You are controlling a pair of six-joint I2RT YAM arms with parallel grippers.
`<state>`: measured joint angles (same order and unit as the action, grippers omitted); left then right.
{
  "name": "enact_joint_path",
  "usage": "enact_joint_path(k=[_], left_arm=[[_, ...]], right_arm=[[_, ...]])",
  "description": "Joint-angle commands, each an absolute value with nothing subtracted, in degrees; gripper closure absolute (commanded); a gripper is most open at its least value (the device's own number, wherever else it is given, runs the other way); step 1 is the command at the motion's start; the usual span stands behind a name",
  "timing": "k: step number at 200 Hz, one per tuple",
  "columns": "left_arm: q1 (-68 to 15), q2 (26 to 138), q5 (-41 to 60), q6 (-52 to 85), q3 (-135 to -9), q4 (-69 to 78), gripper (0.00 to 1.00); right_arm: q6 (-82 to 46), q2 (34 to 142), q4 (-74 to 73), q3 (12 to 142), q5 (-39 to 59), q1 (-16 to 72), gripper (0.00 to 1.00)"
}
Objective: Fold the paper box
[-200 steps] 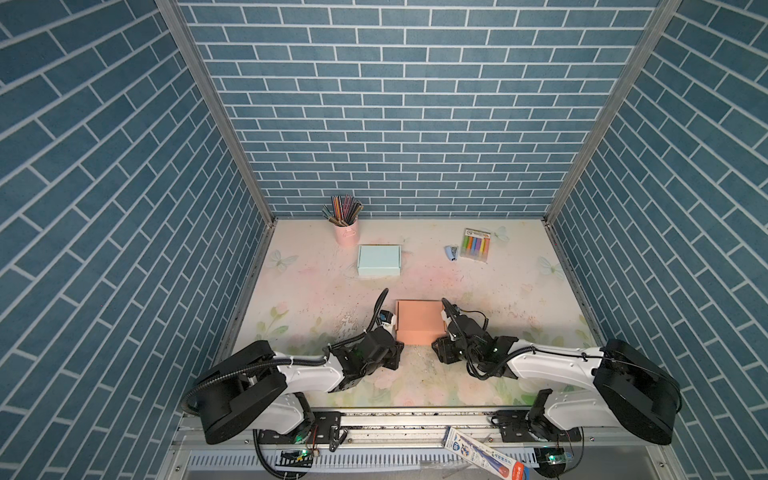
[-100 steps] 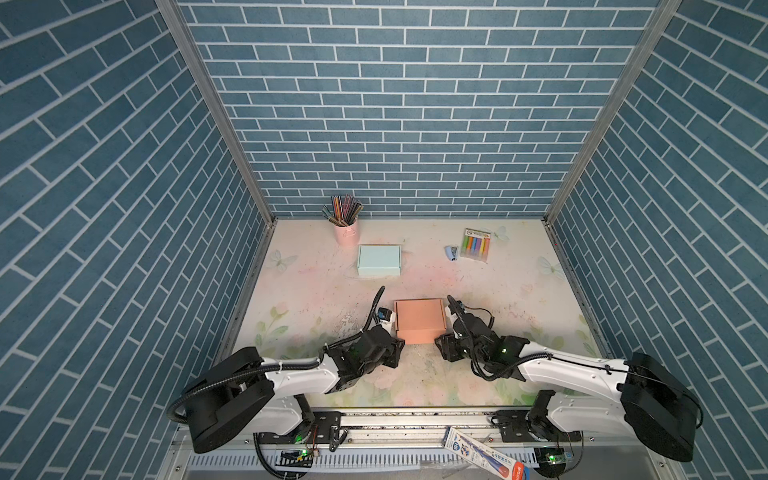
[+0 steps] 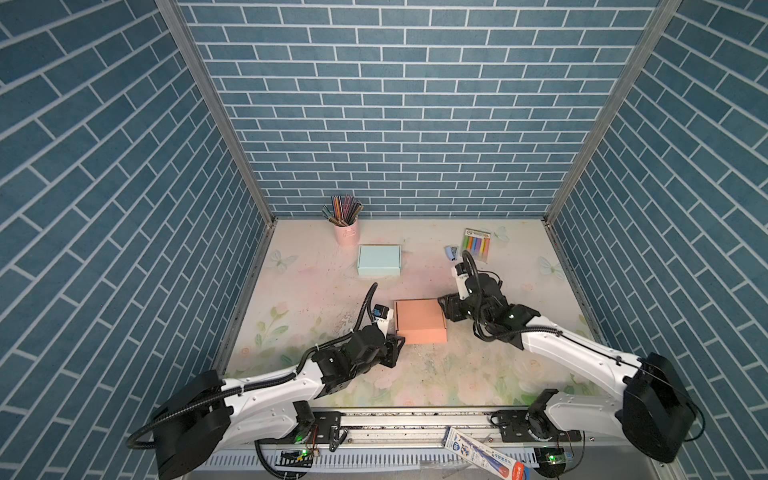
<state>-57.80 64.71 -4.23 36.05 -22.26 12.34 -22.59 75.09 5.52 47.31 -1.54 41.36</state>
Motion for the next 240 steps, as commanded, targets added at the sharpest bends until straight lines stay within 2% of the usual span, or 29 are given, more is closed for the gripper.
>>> enact_joint_path(k=[1, 22, 52, 92, 110, 143, 197, 240], left_arm=[[-59.5, 70.5, -3.2, 35.6, -25.2, 15.8, 0.66], [-60.7, 75.6, -3.5, 33.9, -28.8, 15.2, 0.66], [-60.9, 79.3, -4.9, 31.2, -32.4, 13.3, 0.66], [-60.9, 83.9, -4.1, 30.3, -33.8, 14.8, 0.67], [-61.0, 86.0, -3.9, 29.9, -34.7, 14.6, 0.68], [-60.9, 87.9, -4.8, 29.0, -35.3, 14.0, 0.68], [-59.7, 89.4, -4.7, 29.2, -35.5, 14.4, 0.69], [-57.6, 89.6, -3.5, 28.7, -35.7, 15.3, 0.71]], right_arm=[[-16.5, 81.4, 6.7, 53.8, 4.6, 39.3, 0.38], [-15.3, 89.2, 6.5, 59.8, 12.1, 36.8, 0.37], [-12.2, 100.7, 10.8, 68.2, 15.6, 34.9, 0.4], [-12.6, 107.1, 8.9, 71.0, 24.5, 33.5, 0.43], [-12.7, 108.6, 8.0, 70.7, 29.4, 33.0, 0.44], [-12.7, 109.9, 7.1, 68.9, 31.6, 32.8, 0.44], [-12.0, 109.6, 5.9, 65.2, 31.6, 32.8, 0.45], [-12.0, 110.0, 5.2, 63.6, 33.3, 32.9, 0.49]])
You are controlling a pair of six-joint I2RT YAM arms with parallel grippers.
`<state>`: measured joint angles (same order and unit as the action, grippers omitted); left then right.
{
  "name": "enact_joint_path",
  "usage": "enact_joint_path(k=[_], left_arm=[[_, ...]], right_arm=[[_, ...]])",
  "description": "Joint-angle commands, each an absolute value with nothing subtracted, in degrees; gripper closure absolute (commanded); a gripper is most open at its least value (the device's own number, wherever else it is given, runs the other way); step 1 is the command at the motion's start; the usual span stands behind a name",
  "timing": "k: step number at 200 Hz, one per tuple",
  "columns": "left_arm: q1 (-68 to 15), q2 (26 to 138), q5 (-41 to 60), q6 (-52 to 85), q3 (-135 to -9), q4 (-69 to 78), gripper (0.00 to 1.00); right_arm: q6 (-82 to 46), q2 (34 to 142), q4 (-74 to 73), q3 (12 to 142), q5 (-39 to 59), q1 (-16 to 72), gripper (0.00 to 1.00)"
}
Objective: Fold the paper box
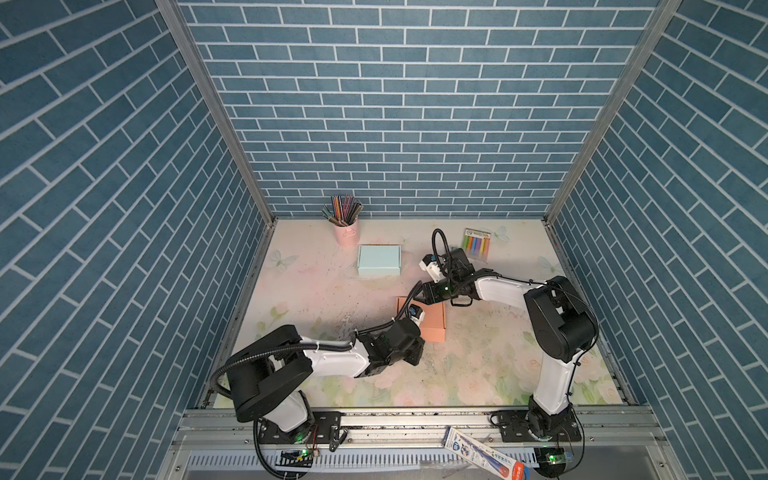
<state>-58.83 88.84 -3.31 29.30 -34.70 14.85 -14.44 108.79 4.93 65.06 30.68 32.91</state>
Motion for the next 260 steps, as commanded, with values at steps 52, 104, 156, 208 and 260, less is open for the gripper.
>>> enact_joint_path(k=[52, 104, 156, 208, 260], left_arm=[[-55.5, 92.5, -1.6, 27.6, -36.7, 16.3, 0.72], [-54.8, 94.5, -3.6, 26.3, -37.7, 16.7, 0.73], [-54.7, 95.7, -8.2, 24.5, -38.4, 17.2, 0.7], [-54.4, 96.3, -9.2, 25.1, -38.5, 18.5, 0.69], [-55.0, 94.2, -7.4, 26.3, -35.0, 19.0, 0.69]], right_arm=[[-12.9, 109.5, 2.5, 59.5, 35.4, 32.9, 0.52], [-13.6, 110.0, 1.1, 58.2, 37.3, 34.0, 0.53], [-14.9, 110.6, -1.0, 56.7, 39.1, 36.2, 0.54], [-16.3, 110.5, -3.6, 54.5, 41.0, 37.6, 0.55], [-16.7, 107.0, -1.6, 55.9, 35.2, 36.5, 0.53]])
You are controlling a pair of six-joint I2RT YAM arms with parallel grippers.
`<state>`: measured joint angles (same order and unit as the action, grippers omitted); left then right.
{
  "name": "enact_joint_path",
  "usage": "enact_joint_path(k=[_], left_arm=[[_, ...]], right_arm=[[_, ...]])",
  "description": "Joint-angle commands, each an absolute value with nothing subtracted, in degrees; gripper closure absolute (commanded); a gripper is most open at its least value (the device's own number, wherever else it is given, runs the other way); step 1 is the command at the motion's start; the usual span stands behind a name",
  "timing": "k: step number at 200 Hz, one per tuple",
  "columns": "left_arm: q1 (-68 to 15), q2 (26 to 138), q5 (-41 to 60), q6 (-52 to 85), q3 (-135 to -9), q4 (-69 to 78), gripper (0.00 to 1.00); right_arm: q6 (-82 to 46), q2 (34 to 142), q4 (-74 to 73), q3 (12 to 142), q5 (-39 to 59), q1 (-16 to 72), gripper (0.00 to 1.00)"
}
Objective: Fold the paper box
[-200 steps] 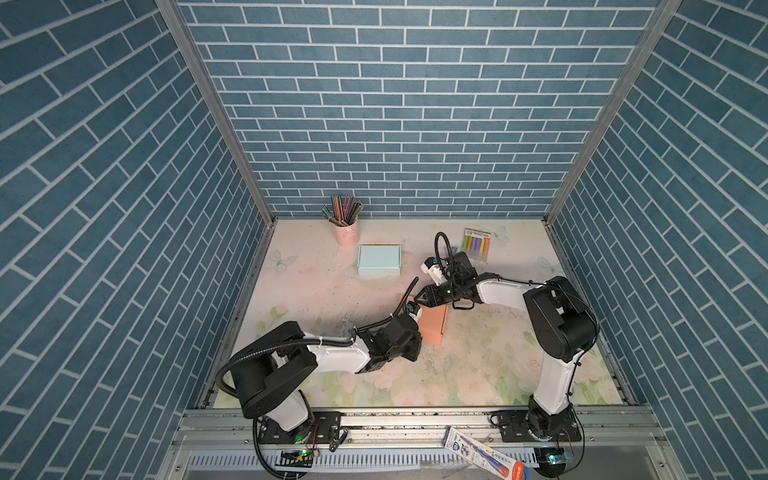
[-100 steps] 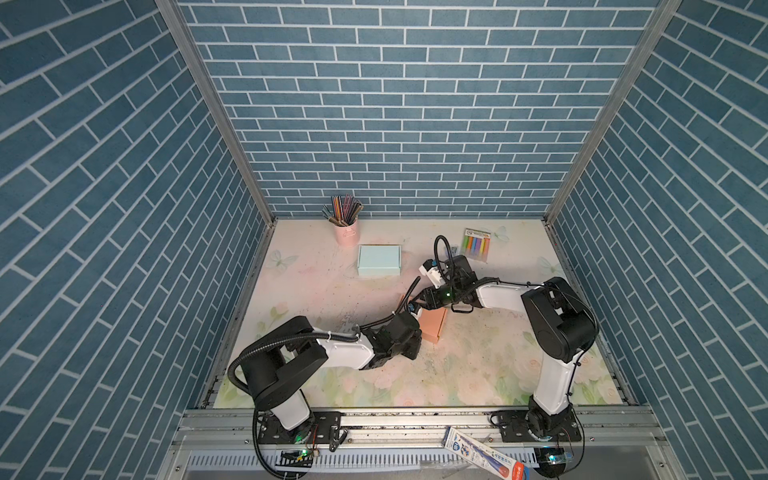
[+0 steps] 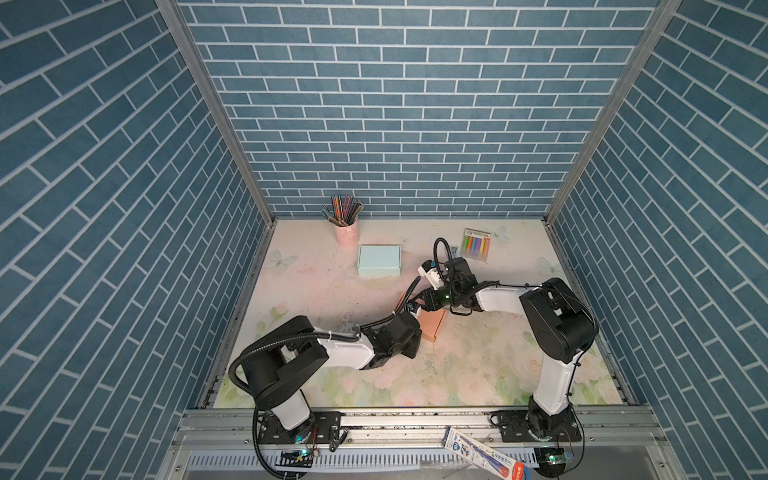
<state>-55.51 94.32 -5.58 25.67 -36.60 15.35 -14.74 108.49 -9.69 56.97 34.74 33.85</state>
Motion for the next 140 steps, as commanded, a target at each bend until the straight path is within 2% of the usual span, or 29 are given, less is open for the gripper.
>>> enact_joint_path(k=[1, 39, 56, 74, 101, 140], left_arm=[[-54.9, 94.1, -7.4, 26.4, -34.9, 19.0, 0.69], [-55.6, 86.9, -5.2, 28.6, -29.2, 18.8, 0.63], [-54.0, 82.6, -0.5, 29.1, -27.0, 18.9, 0.59], [-51.2, 77.6, 4.0, 29.3, -25.1, 18.3, 0.52], [-46.7, 72.3, 8.4, 27.4, -24.9, 15.9, 0.44], [-39.7, 73.3, 13.0, 25.7, -28.4, 15.2, 0.38]], right_arm=[[-16.7, 106.9, -1.5, 55.9, 35.0, 36.5, 0.53], [-16.3, 102.5, 2.9, 58.8, 27.1, 34.9, 0.38], [-16.1, 99.0, 4.7, 59.4, 23.7, 34.0, 0.28], [-15.9, 94.3, 6.5, 59.3, 19.6, 33.7, 0.22], [-16.5, 86.8, 8.2, 56.9, 16.5, 33.7, 0.21], [-21.5, 75.8, 9.2, 47.1, 13.9, 36.4, 0.25]])
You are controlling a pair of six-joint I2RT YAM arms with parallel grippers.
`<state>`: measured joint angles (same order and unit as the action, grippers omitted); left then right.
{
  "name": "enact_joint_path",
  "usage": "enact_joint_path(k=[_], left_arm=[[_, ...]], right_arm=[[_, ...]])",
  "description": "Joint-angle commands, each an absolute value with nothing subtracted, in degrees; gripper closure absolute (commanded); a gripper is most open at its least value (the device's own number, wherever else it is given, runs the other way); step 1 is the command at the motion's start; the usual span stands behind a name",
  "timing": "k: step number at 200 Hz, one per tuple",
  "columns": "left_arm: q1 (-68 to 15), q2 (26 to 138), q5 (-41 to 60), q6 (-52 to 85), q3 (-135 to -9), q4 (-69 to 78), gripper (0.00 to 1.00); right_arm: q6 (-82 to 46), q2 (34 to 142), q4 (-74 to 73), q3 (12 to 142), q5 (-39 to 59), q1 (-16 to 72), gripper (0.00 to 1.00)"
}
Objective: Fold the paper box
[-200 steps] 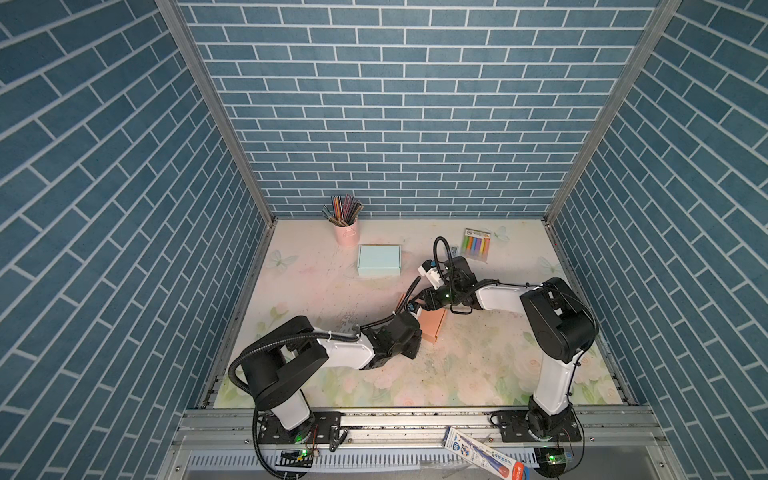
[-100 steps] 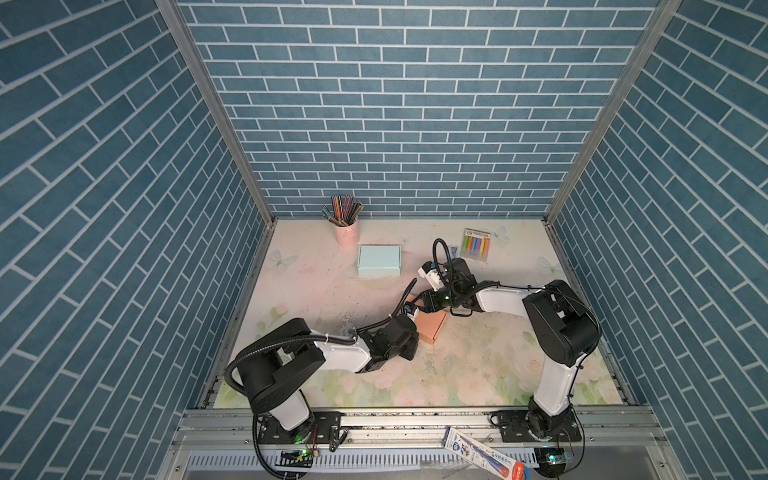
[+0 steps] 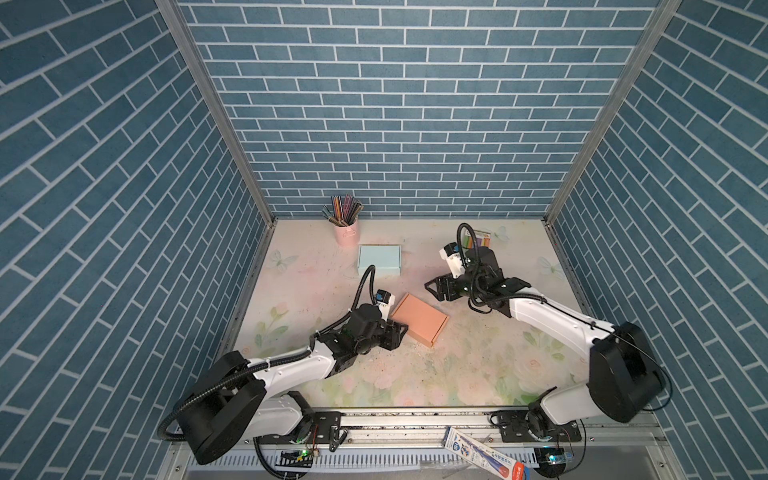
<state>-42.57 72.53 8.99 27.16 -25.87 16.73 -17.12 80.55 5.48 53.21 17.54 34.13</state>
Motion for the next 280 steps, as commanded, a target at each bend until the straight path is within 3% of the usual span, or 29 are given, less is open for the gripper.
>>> enact_joint_path(k=[1, 44, 83, 162, 280], left_arm=[[-39.6, 73.3, 13.0, 25.7, -28.5, 15.2, 0.38], [-32.5, 76.8, 17.0, 24.8, -30.2, 20.4, 0.35], [-31.3, 84.4, 19.5, 22.6, -34.1, 21.7, 0.35], [-31.8, 91.4, 24.3, 23.8, -34.9, 26.7, 0.34], [-35.4, 92.0, 22.8, 24.6, -32.4, 27.6, 0.51]], right_arm=[[-21.8, 75.6, 9.2, 46.8, 13.9, 36.6, 0.25], [-31.8, 68.5, 5.3, 36.5, 14.1, 43.5, 0.25], [-39.8, 64.2, 0.5, 29.7, 12.2, 48.0, 0.22], [-39.8, 68.2, -3.6, 27.6, 11.2, 46.9, 0.21], [-38.5, 73.3, -7.9, 26.7, 14.4, 42.3, 0.26]])
